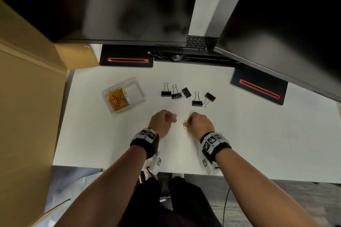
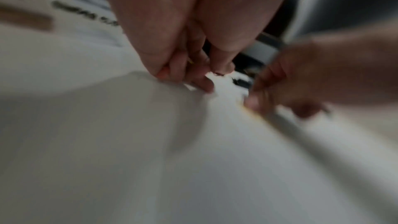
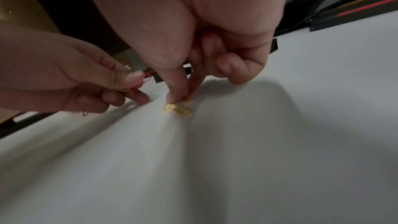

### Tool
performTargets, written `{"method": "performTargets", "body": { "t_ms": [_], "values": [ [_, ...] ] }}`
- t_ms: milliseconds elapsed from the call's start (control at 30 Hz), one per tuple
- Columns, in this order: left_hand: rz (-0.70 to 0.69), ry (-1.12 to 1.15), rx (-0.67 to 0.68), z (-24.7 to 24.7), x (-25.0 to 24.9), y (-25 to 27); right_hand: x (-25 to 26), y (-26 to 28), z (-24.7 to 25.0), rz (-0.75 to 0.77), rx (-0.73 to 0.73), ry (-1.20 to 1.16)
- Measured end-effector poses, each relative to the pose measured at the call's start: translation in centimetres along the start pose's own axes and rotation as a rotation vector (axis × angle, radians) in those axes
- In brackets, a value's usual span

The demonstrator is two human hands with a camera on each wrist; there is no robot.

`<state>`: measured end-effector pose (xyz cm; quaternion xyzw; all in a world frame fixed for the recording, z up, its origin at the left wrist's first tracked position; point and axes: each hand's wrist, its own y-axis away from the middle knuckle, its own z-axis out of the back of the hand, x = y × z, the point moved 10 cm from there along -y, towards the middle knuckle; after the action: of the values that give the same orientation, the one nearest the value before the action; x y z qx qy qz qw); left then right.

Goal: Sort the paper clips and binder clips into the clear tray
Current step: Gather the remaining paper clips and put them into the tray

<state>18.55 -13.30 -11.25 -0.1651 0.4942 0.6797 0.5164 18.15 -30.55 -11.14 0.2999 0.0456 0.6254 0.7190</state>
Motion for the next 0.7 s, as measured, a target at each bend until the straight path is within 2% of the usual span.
{"method": "performTargets", "body": {
  "t_ms": [33, 133, 167, 233, 300, 400, 467, 600, 700],
  "values": [
    [0.062, 0.212, 0.031, 0.0, 0.1, 0.0, -0.1, -0.1, -0.1, -0.018, 0.017, -0.027],
    [0.332, 1.099, 0.148, -1.8, 0.6, 0.7, -0.3, -0.2, -0.2, -0.021, 0.046, -0.207],
    [0.406, 1.324, 0.179, -2.4, 0.5, 1.1, -0.3, -0.1, -0.1, -0.008, 0.049, -0.289],
    [0.504, 1.563, 0.206, -3.1, 0.6, 1.6, -0.8, 0.0, 0.1, -0.017, 0.053, -0.465],
    [0.535, 1.631, 0.214, -3.3, 0.6, 2.1, -1.5, 0.2, 0.4, -0.055, 0.061, -0.682],
    [0.559, 1.602, 0.207, -3.4, 0.6, 2.5, -2.3, 0.6, 0.2, -0.13, 0.099, -1.047],
    [0.586, 1.548, 0.203, -3.6, 0.7, 2.5, -3.0, 0.8, 0.4, -0.157, 0.079, -1.146],
    [0.593, 1.471, 0.236, -4.0, 0.6, 2.3, -3.8, 0.9, 0.7, -0.146, 0.046, -1.075],
    [0.527, 1.467, 0.275, -3.9, -0.1, 2.2, -3.8, 0.8, 1.3, -0.102, 0.021, -0.816]
  ]
}}
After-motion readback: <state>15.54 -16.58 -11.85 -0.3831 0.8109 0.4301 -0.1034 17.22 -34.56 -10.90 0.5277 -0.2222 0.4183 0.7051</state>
